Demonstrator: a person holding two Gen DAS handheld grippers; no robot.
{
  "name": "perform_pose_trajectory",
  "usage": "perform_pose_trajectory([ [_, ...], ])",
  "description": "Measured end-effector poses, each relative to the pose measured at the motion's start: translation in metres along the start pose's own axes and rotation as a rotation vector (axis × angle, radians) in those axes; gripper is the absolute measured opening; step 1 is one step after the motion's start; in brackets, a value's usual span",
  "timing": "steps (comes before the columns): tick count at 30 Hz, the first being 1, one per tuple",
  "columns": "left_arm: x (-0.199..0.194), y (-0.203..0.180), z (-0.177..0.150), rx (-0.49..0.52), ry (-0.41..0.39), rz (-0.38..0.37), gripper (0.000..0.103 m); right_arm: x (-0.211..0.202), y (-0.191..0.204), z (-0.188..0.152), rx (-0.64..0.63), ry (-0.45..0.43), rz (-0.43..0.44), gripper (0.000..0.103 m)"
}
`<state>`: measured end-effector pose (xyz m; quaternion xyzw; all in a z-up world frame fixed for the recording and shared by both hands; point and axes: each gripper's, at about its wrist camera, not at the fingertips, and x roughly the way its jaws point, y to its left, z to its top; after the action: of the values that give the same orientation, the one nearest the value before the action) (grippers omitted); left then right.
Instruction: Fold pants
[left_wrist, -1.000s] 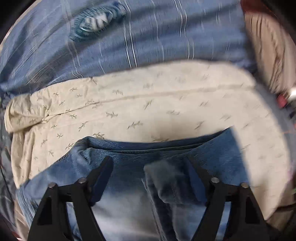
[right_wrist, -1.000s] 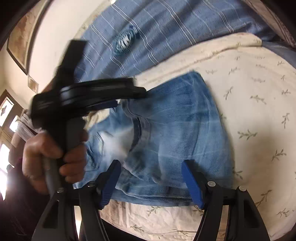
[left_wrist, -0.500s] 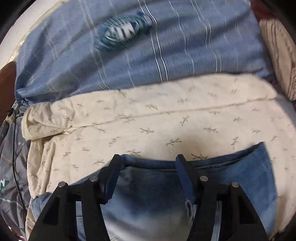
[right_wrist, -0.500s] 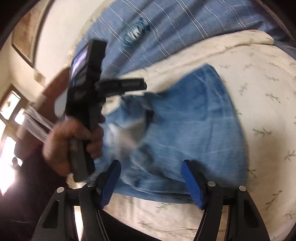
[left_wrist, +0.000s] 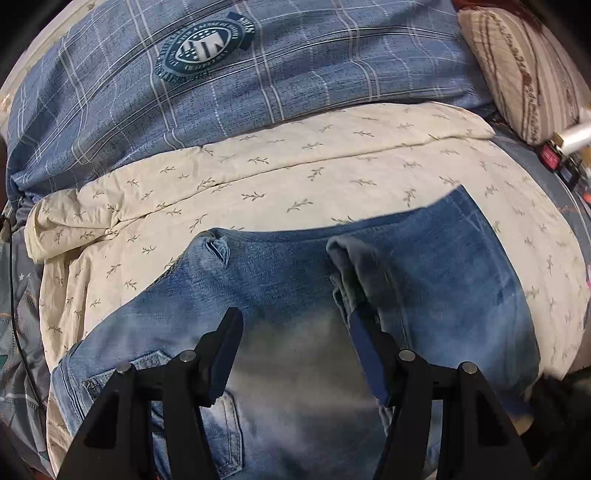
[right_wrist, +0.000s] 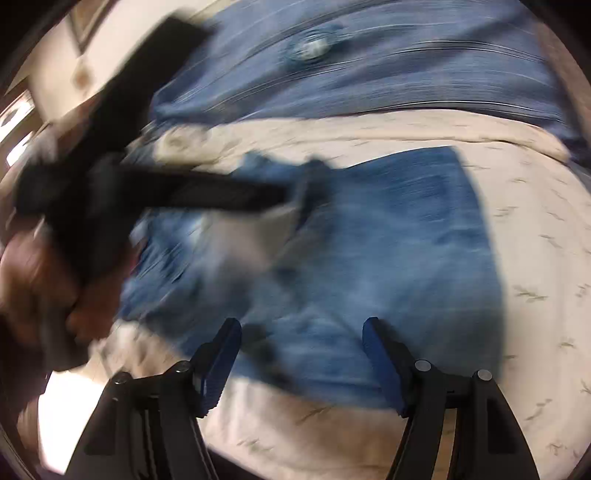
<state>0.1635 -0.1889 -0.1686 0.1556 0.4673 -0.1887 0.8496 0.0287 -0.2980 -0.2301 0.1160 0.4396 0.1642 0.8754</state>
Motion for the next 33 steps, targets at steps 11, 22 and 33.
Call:
perform_pose_trajectory([
  [11,0.03,-0.016,0.02,0.047,0.041,0.071,0.064,-0.002,0.001,-0.02,0.004,0.092,0.191,0.073],
  [22,-0.006,0.019,0.01,-0.021,-0.02,0.025,0.068,-0.036,-0.002,-0.008,0.058,-0.113,0.241,0.073],
  [33,-0.05,0.098,-0.074,-0.127,-0.035,0.075,0.068,0.014,0.019,-0.004,0.028,0.047,0.181,0.074],
])
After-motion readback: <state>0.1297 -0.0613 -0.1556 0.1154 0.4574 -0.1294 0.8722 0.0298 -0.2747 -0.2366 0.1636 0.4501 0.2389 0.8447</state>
